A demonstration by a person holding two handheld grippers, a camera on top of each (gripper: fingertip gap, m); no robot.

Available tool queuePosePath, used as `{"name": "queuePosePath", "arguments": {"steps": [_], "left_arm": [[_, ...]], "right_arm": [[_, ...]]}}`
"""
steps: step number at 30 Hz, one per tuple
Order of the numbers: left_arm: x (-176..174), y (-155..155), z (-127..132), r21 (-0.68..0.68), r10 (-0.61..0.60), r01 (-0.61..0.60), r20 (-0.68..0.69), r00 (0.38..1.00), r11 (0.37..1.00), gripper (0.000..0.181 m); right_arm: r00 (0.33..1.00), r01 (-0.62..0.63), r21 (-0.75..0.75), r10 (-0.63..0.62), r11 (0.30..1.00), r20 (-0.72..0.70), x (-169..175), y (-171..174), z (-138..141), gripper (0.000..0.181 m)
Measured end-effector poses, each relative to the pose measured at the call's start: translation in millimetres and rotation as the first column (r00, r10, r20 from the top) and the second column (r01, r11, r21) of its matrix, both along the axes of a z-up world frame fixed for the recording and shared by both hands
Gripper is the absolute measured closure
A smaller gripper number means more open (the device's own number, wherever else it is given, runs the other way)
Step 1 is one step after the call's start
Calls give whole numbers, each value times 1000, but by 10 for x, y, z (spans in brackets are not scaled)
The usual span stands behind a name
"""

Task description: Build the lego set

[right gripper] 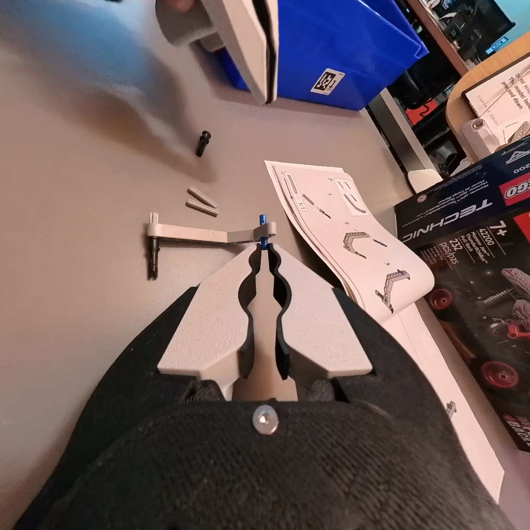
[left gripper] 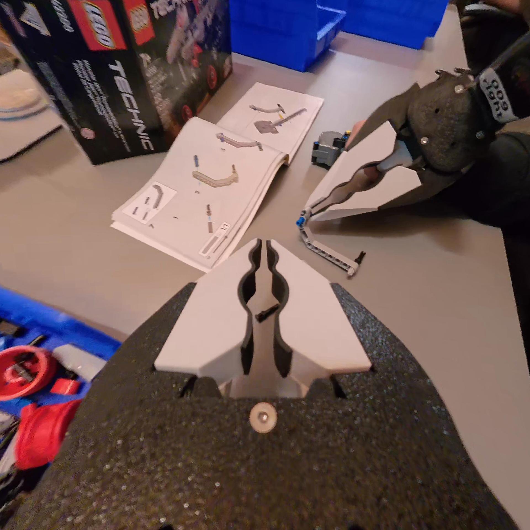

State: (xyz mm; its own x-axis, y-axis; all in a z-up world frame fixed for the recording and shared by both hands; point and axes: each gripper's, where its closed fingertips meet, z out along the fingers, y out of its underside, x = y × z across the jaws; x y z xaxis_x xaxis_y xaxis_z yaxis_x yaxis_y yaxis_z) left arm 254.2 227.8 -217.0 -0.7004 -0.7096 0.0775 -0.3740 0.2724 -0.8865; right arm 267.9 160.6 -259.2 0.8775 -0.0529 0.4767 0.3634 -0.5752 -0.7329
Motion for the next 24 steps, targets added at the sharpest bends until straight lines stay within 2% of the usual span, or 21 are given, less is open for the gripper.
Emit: {"name": "queuePosePath", "arguments": {"steps": [1, 4, 7, 11, 17, 20, 24], "left_arm": [[9, 52, 27, 4, 18, -18, 12, 1000, 1000, 180], [-19, 184, 44, 40, 41, -42, 17, 999, 998, 181], [-241, 136, -113, 116, -82, 90, -70, 994, 989, 179], [-401, 137, -279, 235, -166, 188, -113, 980, 953, 171], [-414, 243, -367, 268, -156, 184, -124, 980, 946, 162], [-369, 285, -459, 311, -131, 167, -134, 982, 936, 159], [-355, 267, -591, 349, -128, 182, -172, 977, 919, 155]], "right_arm": [[1000, 0, 1, 0, 1000, 2, 2, 1, 3, 179], [1000, -8, 1, 8, 1000, 20, 0, 6, 5, 179], [1000, -3, -3, 3, 1000, 26, 8, 3, 0, 179], [1000, -14, 32, 14, 999, 5, -28, 10, 60, 178], [998, 15, -2, -15, 1000, 55, -43, -113, 219, 165], [994, -80, -54, 76, 995, -74, -361, -135, 159, 159], [968, -154, -9, 149, 988, -204, -738, 1, 130, 157]]}}
